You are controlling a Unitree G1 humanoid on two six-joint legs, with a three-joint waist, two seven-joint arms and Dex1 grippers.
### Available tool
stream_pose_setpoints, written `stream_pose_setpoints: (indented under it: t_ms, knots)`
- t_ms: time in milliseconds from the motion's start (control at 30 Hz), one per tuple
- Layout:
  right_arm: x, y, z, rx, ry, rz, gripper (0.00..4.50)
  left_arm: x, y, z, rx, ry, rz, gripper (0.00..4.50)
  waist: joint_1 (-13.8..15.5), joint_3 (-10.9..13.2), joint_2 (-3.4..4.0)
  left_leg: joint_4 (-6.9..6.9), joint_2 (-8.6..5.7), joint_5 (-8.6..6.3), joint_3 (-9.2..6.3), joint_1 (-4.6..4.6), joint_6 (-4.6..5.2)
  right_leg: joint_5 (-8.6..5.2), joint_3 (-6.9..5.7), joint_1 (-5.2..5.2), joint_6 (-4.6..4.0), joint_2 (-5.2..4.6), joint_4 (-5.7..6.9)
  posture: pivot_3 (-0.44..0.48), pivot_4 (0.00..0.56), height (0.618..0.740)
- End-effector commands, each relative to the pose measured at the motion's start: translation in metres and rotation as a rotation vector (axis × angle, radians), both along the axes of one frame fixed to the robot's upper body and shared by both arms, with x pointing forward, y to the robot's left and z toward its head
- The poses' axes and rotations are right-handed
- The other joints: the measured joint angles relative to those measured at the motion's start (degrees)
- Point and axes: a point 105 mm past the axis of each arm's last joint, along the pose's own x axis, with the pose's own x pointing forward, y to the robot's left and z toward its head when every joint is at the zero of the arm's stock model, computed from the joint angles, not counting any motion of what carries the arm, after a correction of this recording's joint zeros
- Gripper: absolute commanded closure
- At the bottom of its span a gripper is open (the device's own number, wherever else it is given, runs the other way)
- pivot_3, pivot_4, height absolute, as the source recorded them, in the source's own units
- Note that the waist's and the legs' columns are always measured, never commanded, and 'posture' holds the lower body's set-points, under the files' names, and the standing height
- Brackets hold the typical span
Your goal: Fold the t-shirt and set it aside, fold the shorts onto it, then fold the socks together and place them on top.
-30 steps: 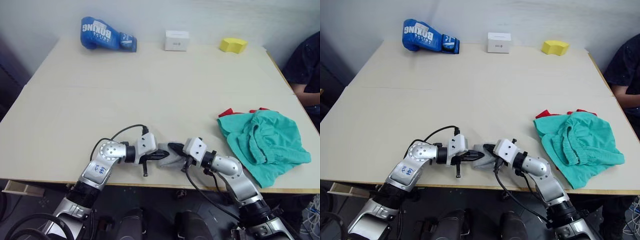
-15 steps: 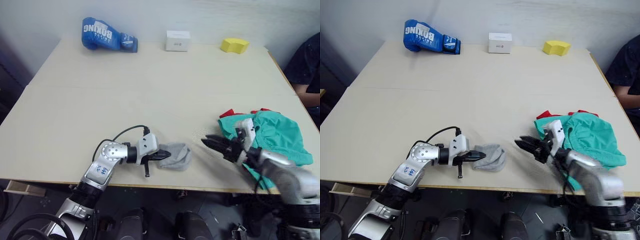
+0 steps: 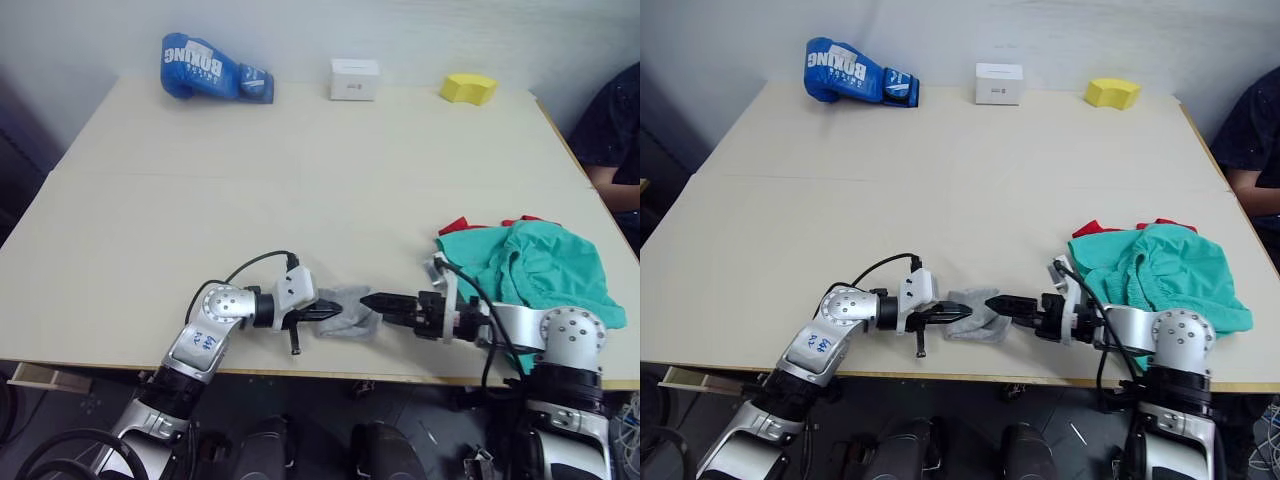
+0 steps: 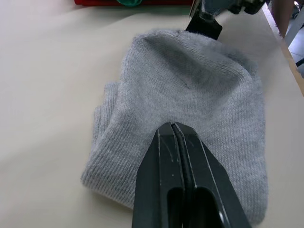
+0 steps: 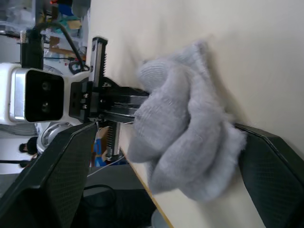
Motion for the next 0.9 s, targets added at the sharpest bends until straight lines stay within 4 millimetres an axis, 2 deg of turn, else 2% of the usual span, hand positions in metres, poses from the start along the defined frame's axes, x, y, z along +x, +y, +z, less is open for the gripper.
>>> stream_pose_setpoints:
  t_ms: [33, 133, 267, 400, 500, 633, 733, 767, 833, 900]
  knots:
    - [-0.001, 0.011, -0.008, -0.040, 0.022, 0.002, 0.02, -0.006, 0.004, -0.019, 0.064, 0.057, -0.008, 4.50, -0.02, -0.09, 0.12, 0.00, 0.00, 0.00, 0.00, -0.01, 0.00, 0.00, 0.00, 0.00, 0.00, 0.00, 0.00, 0.000, 0.150, 0.740]
    - [0.006, 0.013, -0.007, -0.041, 0.012, -0.041, 0.60, -0.005, 0.006, -0.018, 0.058, 0.064, 0.000, 4.50, -0.09, -0.13, 0.13, 0.00, 0.00, 0.00, 0.01, 0.00, 0.01, 0.00, 0.01, 0.00, 0.00, 0.01, 0.00, 0.000, 0.150, 0.740]
    - [0.007, 0.018, -0.005, -0.023, 0.011, -0.044, 1.99, -0.004, 0.006, -0.018, 0.054, 0.068, 0.002, 4.50, -0.31, -0.15, 0.17, -0.04, 0.01, 0.00, 0.03, -0.02, 0.01, 0.00, 0.03, -0.06, 0.00, 0.03, 0.00, 0.000, 0.150, 0.740]
    - [0.004, 0.013, -0.006, -0.014, 0.013, -0.051, 3.40, -0.003, 0.007, -0.017, 0.049, 0.065, 0.003, 4.50, -0.43, -0.15, 0.17, -0.08, 0.00, 0.00, 0.03, -0.07, 0.01, 0.00, 0.02, -0.10, 0.00, 0.03, -0.02, 0.000, 0.150, 0.740]
    - [0.003, 0.007, -0.002, 0.025, 0.008, -0.096, 4.19, -0.009, 0.007, -0.002, -0.043, 0.113, -0.033, 4.50, -0.37, -0.16, 0.17, -0.08, 0.00, 0.00, 0.03, -0.06, 0.02, 0.00, 0.03, -0.07, 0.01, 0.03, -0.04, 0.000, 0.150, 0.740]
    - [0.001, 0.001, 0.015, 0.130, -0.027, -0.170, 4.27, -0.010, 0.009, 0.016, -0.113, 0.099, -0.071, 4.50, -0.03, -0.14, 0.18, -0.13, 0.00, 0.00, -0.01, -0.14, 0.02, 0.00, 0.01, -0.12, 0.01, 0.01, -0.11, 0.000, 0.150, 0.740]
    - [0.002, -0.026, 0.050, 0.303, -0.108, -0.335, 4.27, -0.016, 0.012, 0.060, -0.282, 0.061, -0.130, 3.94, -0.02, -0.11, 0.21, -0.18, -0.02, 0.01, 0.05, -0.40, 0.03, 0.00, 0.05, -0.41, 0.01, 0.01, -0.10, 0.000, 0.150, 0.740]
    - [0.001, -0.033, 0.059, 0.340, -0.127, -0.370, 4.27, -0.017, 0.013, 0.069, -0.313, 0.054, -0.143, 3.61, 0.02, -0.11, 0.21, -0.17, -0.01, 0.04, 0.05, -0.58, 0.02, 0.01, 0.04, -0.59, 0.03, 0.02, -0.07, 0.000, 0.150, 0.740]
    - [-0.002, -0.058, 0.082, 0.423, -0.220, -0.506, 4.27, -0.022, 0.017, 0.090, -0.350, 0.030, -0.167, 3.04, 0.09, -0.11, 0.21, -0.09, -0.02, 0.10, 0.04, -0.93, 0.01, 0.03, 0.01, -0.87, 0.05, 0.06, 0.00, 0.000, 0.150, 0.740]
    - [-0.006, -0.089, 0.096, 0.461, -0.294, -0.667, 4.27, -0.024, 0.022, 0.108, -0.381, 0.006, -0.174, 2.46, 0.20, -0.11, 0.21, -0.05, -0.03, 0.29, 0.02, -0.99, -0.25, 0.05, -0.02, -0.88, 0.10, 0.12, -0.01, 0.000, 0.150, 0.740]
